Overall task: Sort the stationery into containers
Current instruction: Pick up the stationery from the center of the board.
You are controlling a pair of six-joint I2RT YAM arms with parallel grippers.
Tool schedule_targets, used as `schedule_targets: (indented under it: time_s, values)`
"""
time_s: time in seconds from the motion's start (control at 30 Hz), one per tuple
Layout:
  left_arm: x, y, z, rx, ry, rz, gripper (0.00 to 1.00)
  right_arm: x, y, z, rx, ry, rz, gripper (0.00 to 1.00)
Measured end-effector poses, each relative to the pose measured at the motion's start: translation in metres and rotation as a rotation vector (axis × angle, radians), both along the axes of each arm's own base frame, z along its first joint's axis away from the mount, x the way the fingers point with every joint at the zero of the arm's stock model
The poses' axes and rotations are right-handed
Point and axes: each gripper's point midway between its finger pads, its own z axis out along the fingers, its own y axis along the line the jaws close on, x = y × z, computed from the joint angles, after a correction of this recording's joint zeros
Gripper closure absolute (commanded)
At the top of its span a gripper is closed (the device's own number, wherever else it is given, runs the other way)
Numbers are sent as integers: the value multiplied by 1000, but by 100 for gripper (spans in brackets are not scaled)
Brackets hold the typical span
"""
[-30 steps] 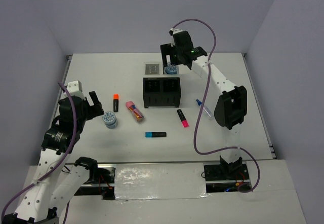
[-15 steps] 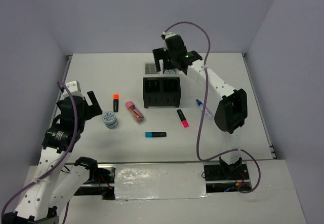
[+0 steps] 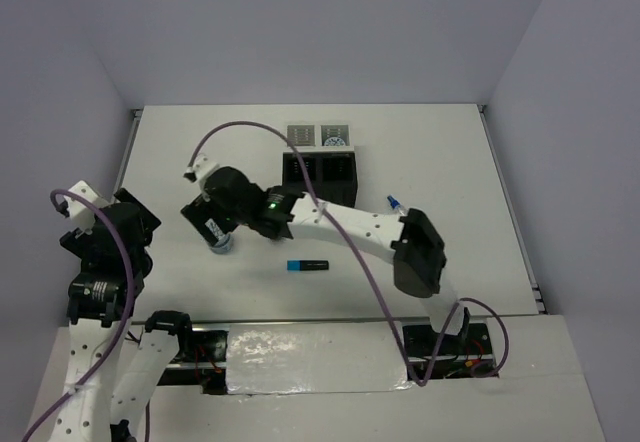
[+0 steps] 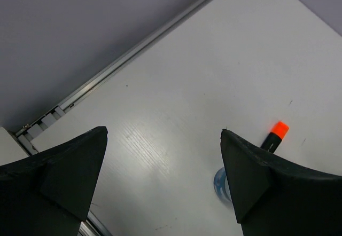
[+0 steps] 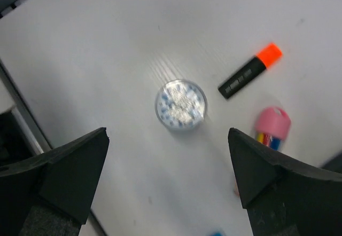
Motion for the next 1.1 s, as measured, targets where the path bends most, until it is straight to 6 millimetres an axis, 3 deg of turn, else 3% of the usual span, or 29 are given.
schedule_targets:
  time_s: [0.1, 0.23, 0.4, 0.6, 0.8, 0.9, 0.93, 1.0, 1.03, 1.1]
  values:
    - [-4, 3, 4, -3, -28, 23, 1, 1, 42, -18, -3, -29, 32, 0]
    - [-5, 3, 5, -2, -32, 24, 1, 9, 65, -65, -67, -28, 35, 0]
    - [-2, 3, 2, 0, -11, 24, 1, 20, 60, -110, -166, -47, 21, 0]
    - [0, 2, 2, -1, -10, 18, 1, 33, 54, -113, -179, -79, 1, 1]
    - [1, 0, 1, -7, -9, 2, 1, 33, 52, -123, -174, -45, 12, 4]
    - [2, -1, 2, -2, -7, -8, 1, 28, 46, -141, -195, -10, 17, 22]
    - [2, -1, 2, -1, -6, -12, 1, 25, 44, -147, -202, 4, 21, 37]
    - [3, -2, 2, 0, -6, -16, 1, 24, 41, -152, -205, 14, 13, 55]
    - [3, -2, 2, 0, -7, -17, 1, 23, 40, -152, -203, 18, 13, 77]
    - [4, -2, 2, -1, -8, -21, 1, 20, 38, -151, -203, 24, 22, 90]
